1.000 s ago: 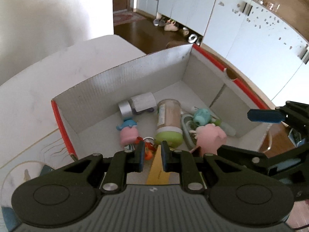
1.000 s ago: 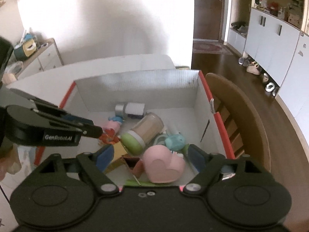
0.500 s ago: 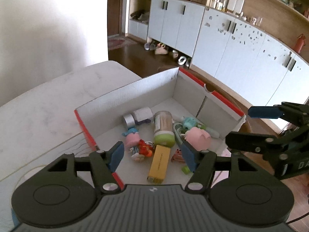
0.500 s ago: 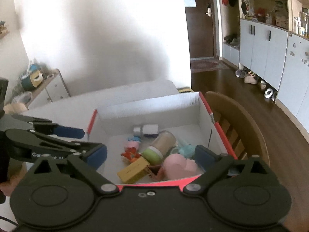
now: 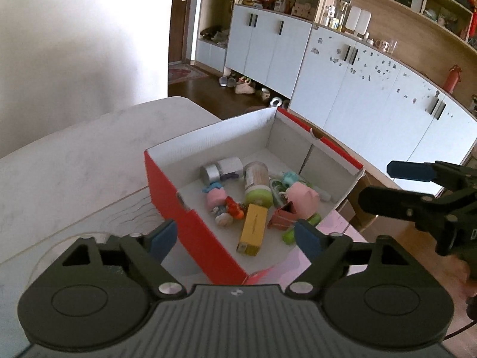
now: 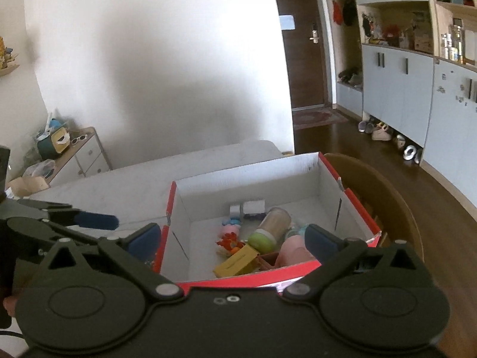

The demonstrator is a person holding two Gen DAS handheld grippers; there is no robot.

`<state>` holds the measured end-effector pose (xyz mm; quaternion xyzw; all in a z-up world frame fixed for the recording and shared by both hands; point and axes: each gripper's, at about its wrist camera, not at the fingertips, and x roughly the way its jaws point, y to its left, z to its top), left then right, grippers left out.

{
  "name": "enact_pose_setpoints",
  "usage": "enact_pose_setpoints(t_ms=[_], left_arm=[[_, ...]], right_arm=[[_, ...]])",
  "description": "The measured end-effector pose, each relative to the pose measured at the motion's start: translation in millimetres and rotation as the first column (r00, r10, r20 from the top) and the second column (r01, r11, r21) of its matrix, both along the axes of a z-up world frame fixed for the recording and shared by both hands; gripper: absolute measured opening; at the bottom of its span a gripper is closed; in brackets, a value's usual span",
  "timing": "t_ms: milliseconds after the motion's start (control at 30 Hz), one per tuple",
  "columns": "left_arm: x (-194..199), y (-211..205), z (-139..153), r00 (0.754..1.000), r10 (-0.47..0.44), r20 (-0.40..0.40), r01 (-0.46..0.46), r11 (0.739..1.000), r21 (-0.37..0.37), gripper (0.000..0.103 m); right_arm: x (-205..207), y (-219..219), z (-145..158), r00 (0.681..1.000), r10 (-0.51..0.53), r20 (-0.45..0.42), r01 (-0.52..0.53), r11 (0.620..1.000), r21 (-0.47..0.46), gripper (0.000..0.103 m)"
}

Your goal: Organize rigid objects

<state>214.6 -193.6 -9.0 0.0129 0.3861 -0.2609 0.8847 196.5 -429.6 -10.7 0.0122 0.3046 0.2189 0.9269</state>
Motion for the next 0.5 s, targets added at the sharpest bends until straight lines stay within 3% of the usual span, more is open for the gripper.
enact_pose_setpoints(t_ms=[133,233,500], left_arm=[[-6.3,8.6,1.6,1.0,-0.004,0.008,0.004,1.0,0.007,0.091],[-11.6,13.6,3.1,1.0,-0.005,0.026,0.005,1.0,0.004,0.103],[-24.7,20.5,3.9,0.997,-0.038,0.069,0.038,0.999,0.008,0.103]], right_arm=[[-11.1,4.6,-1.2,0.999,-0.036,0.017,0.036,0.999,0.004,0.103],[-19.5,7.8,-2.2,0.998,-0.062,0.025,0.062,0.998,0.011,0.103],[-34.0,13.6,-8.0,0.995,-0.094,0.017,0.094,0.995,0.022,0.103]])
